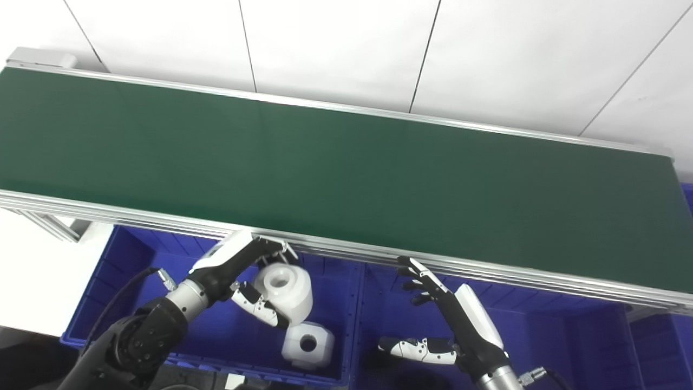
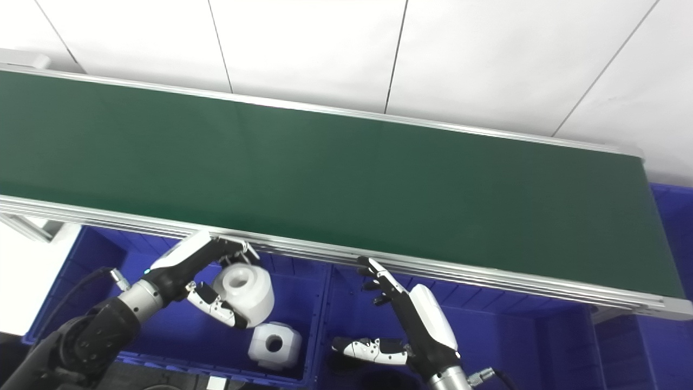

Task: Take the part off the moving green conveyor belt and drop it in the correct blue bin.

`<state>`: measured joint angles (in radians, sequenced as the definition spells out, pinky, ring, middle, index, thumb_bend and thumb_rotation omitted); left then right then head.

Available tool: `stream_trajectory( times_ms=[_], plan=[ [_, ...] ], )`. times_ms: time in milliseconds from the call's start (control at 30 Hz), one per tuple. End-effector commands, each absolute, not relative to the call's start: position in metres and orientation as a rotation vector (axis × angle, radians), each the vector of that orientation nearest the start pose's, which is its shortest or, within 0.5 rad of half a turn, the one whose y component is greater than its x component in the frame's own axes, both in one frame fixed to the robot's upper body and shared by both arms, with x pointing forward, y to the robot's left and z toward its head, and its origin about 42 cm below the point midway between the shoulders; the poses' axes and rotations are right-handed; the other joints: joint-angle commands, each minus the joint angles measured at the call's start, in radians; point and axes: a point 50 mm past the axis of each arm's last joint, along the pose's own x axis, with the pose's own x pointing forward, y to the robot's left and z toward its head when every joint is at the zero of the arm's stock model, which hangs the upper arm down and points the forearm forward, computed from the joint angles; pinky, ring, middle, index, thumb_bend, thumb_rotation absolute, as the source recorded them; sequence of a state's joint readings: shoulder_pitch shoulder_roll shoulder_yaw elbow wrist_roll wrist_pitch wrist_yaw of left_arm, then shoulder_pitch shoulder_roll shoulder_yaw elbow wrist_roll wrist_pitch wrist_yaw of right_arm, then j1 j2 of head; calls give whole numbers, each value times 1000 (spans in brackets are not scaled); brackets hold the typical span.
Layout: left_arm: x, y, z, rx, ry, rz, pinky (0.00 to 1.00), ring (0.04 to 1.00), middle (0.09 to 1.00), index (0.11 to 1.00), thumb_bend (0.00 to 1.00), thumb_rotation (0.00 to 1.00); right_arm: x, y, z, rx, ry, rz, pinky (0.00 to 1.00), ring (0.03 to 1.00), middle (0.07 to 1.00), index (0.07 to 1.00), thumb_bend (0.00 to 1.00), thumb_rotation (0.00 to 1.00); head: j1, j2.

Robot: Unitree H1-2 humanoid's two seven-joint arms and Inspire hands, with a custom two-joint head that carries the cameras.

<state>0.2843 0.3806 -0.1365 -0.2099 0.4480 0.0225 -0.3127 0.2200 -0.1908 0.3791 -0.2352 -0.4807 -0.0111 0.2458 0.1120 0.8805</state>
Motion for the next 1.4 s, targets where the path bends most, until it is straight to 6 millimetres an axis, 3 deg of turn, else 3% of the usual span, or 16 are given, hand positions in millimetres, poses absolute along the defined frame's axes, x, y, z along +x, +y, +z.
stream_trajectory(
  times_ms=[0, 67, 100, 133, 200, 233, 367, 667, 767, 933, 1100, 1367],
  plan=[
    [190, 289, 96, 826, 208, -454, 445, 398, 479, 554, 492, 0, 190, -162, 102, -572, -39, 579, 667, 791, 858, 917, 710, 332, 1, -1],
    [193, 290, 95, 861, 278, -452, 462, 406, 483, 550, 493, 0, 191, -162, 102, -574, -40, 578, 664, 790, 856, 917, 709, 331, 1, 1],
    [194, 290, 94, 878, 311, -451, 543, 566, 632, 519, 500, 24, 191, -161, 102, -576, -40, 578, 660, 788, 855, 916, 708, 331, 1, 1],
    [195, 290, 94, 892, 334, -446, 570, 621, 683, 509, 502, 32, 191, -161, 102, -574, -40, 578, 658, 787, 855, 916, 708, 331, 0, -1],
    [197, 290, 95, 906, 373, -442, 657, 754, 810, 776, 584, 11, 191, -160, 102, -573, -40, 577, 655, 787, 854, 915, 707, 321, -3, -4],
    [197, 290, 95, 917, 399, -453, 707, 823, 874, 852, 603, 37, 191, -160, 102, -575, -40, 578, 656, 788, 855, 916, 706, 322, -3, -4],
    [198, 288, 95, 929, 427, -469, 781, 928, 956, 924, 668, 112, 192, -159, 100, -575, -43, 581, 658, 787, 853, 914, 707, 328, -6, -9],
    [186, 283, 98, 677, 185, -450, 835, 958, 997, 956, 755, 239, 191, -159, 100, -577, -35, 583, 663, 791, 862, 921, 710, 333, -25, -19],
    [177, 274, 101, 555, 111, -459, 893, 978, 1000, 967, 739, 318, 190, -159, 101, -583, -39, 581, 660, 788, 861, 921, 710, 337, -36, -23],
    [162, 253, 104, 388, 38, -459, 877, 950, 987, 958, 771, 370, 186, -161, 101, -593, -36, 581, 665, 786, 861, 921, 712, 350, -96, -36],
    [147, 233, 99, 296, 11, -480, 862, 935, 980, 958, 778, 333, 182, -162, 100, -580, -26, 569, 679, 794, 863, 920, 712, 350, -127, -40],
    [150, 239, 90, 296, 0, -474, 889, 955, 1000, 975, 762, 305, 176, -161, 101, -569, -20, 535, 686, 800, 865, 916, 709, 358, -179, -41]
  ],
)
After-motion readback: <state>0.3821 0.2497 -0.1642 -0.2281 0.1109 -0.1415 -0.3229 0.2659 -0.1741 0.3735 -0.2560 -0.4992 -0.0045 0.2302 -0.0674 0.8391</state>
